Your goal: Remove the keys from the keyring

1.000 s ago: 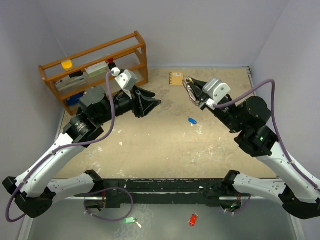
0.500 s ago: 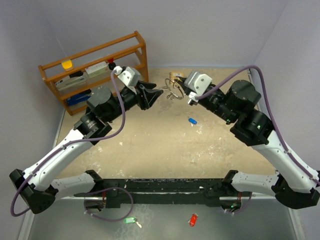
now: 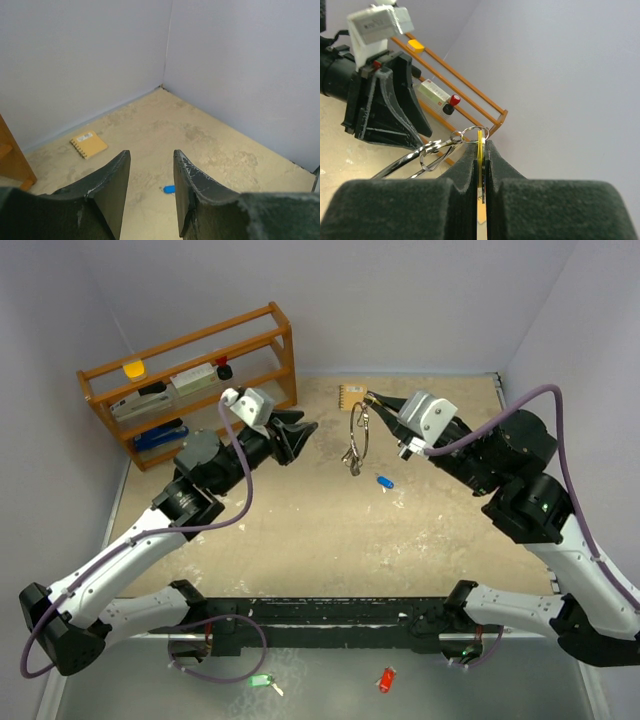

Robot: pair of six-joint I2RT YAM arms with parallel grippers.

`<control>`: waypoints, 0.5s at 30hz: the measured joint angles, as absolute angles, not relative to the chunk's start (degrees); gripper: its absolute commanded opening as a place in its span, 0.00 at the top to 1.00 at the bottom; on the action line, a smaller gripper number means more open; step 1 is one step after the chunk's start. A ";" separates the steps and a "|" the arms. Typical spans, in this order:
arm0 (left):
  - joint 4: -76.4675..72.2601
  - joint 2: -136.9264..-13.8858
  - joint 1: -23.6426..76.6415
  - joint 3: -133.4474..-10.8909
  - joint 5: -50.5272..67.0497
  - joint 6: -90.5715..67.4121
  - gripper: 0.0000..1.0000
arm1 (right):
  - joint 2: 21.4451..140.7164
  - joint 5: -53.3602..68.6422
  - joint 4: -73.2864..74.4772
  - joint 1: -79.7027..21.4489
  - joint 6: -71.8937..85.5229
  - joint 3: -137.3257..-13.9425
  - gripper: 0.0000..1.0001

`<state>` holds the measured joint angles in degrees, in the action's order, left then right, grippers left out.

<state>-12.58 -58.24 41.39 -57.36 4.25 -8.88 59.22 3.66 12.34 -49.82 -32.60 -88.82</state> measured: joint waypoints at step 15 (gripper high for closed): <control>-38.81 -60.05 41.39 -54.26 10.79 -15.73 0.70 | 59.18 3.62 11.86 -49.82 -32.75 -88.09 1.00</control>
<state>-38.81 -60.05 41.39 -54.26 10.79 -15.73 59.18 3.62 11.86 -49.82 -32.75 -88.09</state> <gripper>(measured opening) 0.332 0.027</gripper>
